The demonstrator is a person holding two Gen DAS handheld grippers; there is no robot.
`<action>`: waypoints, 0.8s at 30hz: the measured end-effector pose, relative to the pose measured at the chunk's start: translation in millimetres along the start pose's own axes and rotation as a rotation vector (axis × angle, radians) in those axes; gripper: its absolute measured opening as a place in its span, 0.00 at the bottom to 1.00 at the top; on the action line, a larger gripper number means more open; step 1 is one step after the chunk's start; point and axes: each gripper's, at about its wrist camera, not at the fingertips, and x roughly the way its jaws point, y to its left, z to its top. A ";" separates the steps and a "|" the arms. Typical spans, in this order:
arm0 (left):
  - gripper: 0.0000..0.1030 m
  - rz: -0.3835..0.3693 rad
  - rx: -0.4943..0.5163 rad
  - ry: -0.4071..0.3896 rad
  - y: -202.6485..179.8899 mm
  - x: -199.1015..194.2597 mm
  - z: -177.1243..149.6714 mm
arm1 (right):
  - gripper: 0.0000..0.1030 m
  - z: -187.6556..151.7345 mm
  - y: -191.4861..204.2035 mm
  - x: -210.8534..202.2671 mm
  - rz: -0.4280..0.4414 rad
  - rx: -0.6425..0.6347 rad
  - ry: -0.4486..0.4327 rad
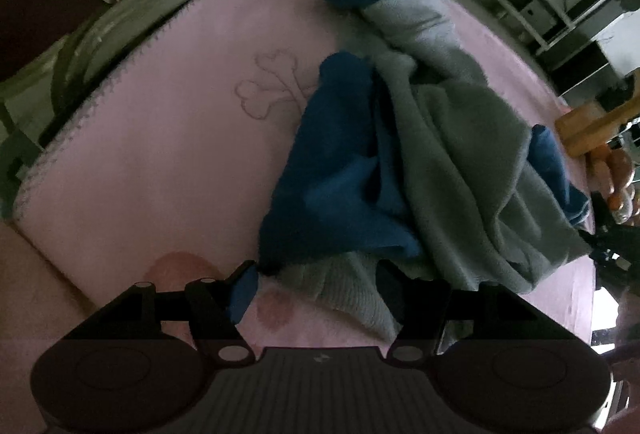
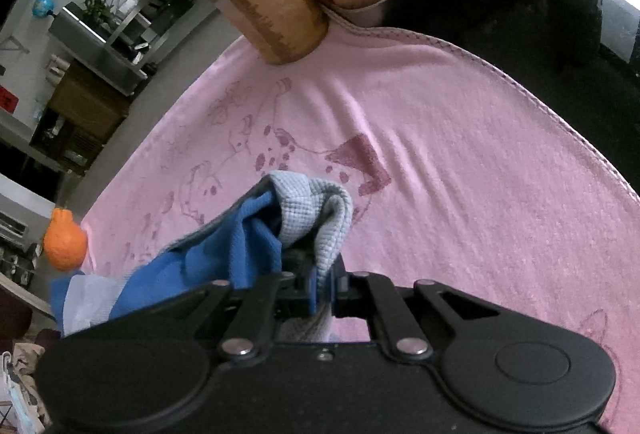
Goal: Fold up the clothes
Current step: 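Grasp the grey sweatshirt hem with the left tool while the right tool grasps another hem edge, then lift the sweatshirt with both tools and shake it out in the air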
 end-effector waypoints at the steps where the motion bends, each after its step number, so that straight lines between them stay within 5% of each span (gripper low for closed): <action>1: 0.53 0.013 -0.013 0.013 -2.0 -0.7 -1.3 | 0.06 -0.3 0.0 -0.7 0.001 -0.001 0.000; 7: 0.51 -0.060 -0.080 0.066 -11.1 -4.1 -10.4 | 0.06 -0.3 -0.1 -1.2 0.004 0.000 0.004; 12: 0.31 -0.067 -0.164 0.067 2.2 8.2 -7.9 | 0.07 -1.0 -1.0 -1.6 0.009 -0.003 0.001; 21: 0.36 -0.071 -0.192 0.001 2.1 7.5 -10.4 | 0.07 -0.6 -3.8 -0.4 0.023 0.008 0.003; 23: 0.26 -0.053 -0.194 -0.007 0.0 7.2 -8.7 | 0.07 -0.4 -5.8 1.4 0.023 0.015 0.008; 24: 0.11 -0.043 -0.189 -0.012 -0.9 7.2 -7.6 | 0.08 0.1 -7.3 3.1 0.022 0.020 0.012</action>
